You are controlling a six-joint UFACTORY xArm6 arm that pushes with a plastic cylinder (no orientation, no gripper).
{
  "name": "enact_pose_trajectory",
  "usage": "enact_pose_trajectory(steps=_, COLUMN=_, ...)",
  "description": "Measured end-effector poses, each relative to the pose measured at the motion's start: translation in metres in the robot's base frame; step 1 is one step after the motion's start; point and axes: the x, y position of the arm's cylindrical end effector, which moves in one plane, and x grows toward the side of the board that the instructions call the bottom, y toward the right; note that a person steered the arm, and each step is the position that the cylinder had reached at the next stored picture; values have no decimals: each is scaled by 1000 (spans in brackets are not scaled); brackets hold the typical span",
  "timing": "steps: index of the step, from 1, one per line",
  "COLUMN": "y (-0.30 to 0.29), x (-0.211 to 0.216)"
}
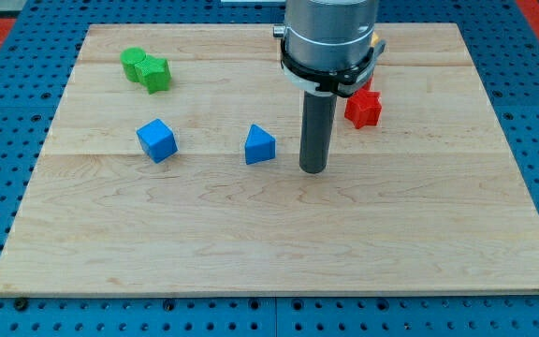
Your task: Place the blue triangle to the bottom left of the red star
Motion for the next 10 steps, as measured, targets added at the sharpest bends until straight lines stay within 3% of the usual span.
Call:
enact_pose_trajectory(steps=1, y=-73, x=25)
enact_pose_trajectory(steps=2, y=-135, x=-7)
enact_pose_trajectory(steps=3, y=-120, x=-23)
enact_pose_trajectory(steps=5, y=-34, x=-25)
enact_pose_trajectory(steps=6, y=-73, x=-37)
enact_pose_trajectory(steps=8, y=2, x=-48)
enact_pose_trajectory(steps=10, y=10, x=-33)
